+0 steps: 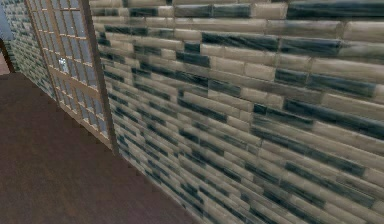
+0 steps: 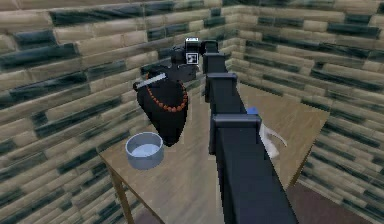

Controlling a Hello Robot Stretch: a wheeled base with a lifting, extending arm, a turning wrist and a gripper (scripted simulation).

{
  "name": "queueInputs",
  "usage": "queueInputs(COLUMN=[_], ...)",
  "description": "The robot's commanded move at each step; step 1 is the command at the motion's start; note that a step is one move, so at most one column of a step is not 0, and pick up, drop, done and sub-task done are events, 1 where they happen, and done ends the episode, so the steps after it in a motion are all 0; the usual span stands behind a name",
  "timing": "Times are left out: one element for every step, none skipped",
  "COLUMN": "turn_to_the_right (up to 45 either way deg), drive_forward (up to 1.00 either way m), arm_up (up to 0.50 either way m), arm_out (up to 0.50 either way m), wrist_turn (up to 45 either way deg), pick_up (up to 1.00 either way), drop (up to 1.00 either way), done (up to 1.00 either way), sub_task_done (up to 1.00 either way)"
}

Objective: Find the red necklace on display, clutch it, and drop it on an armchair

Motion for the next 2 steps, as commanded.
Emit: queueInputs(turn_to_the_right=[0.0,0.0], drive_forward=[0.0,0.0], arm_up=[-0.12,0.0], arm_out=[0.0,0.0], wrist_turn=[0.0,0.0], pick_up=[0.0,1.0], drop=[0.0,0.0], done=[0.0,0.0], sub_task_done=[0.0,0.0])
